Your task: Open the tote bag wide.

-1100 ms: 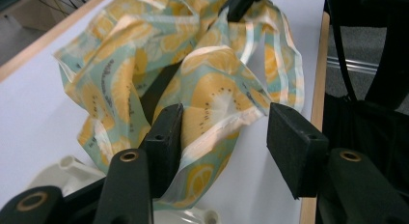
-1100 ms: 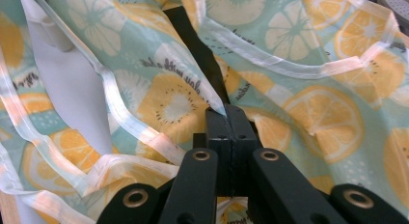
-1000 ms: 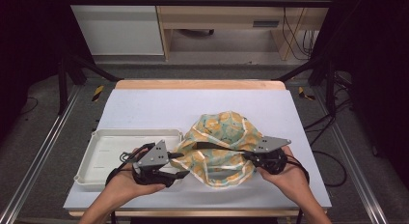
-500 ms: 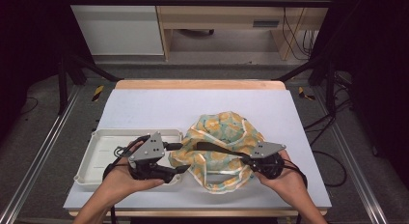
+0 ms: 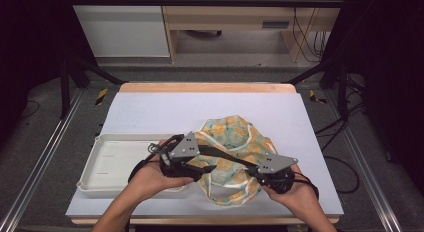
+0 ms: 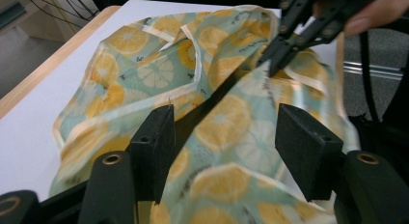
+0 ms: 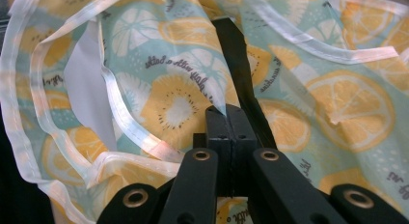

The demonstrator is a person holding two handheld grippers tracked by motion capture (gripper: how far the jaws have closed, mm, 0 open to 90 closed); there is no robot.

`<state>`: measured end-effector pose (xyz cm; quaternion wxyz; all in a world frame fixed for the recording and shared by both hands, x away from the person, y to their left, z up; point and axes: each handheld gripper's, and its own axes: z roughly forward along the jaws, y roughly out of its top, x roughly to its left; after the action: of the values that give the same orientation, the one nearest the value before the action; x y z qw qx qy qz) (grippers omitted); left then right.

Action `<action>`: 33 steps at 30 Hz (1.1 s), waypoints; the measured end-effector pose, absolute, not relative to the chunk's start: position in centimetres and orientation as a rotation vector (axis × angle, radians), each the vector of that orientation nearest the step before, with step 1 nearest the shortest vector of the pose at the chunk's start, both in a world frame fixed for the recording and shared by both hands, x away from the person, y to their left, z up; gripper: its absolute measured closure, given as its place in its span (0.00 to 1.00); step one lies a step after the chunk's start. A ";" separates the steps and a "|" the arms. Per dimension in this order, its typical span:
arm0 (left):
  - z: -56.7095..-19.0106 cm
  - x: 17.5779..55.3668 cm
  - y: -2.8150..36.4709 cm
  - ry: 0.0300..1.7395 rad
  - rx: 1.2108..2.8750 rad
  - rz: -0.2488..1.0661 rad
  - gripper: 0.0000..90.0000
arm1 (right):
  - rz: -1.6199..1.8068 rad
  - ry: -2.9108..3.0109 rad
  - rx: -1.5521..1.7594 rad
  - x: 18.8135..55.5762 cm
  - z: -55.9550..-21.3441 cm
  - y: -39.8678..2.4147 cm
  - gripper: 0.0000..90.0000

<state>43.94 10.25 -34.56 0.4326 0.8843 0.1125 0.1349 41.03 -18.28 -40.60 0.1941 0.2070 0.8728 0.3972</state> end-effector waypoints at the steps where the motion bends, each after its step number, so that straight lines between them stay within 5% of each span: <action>1: -34.7 44.4 9.8 0.279 2.213 0.324 0.44 | 1.116 2.446 0.571 40.9 -40.5 -18.2 1.00; 17: -39.5 46.1 8.8 0.298 2.434 0.296 0.27 | 1.141 2.430 0.489 39.0 -40.0 -19.0 1.00; 30: -40.6 43.7 9.0 0.290 2.411 0.360 0.84 | 1.118 2.448 0.526 39.2 -40.6 -19.5 1.00; 33: -41.2 43.5 9.1 0.314 2.393 0.358 0.90 | 1.085 2.469 0.539 39.1 -41.2 -19.5 1.00</action>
<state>43.50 9.05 -41.23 0.3436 0.9210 0.1210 0.1380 39.09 -19.46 -41.23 0.1945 0.1923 0.8805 0.3870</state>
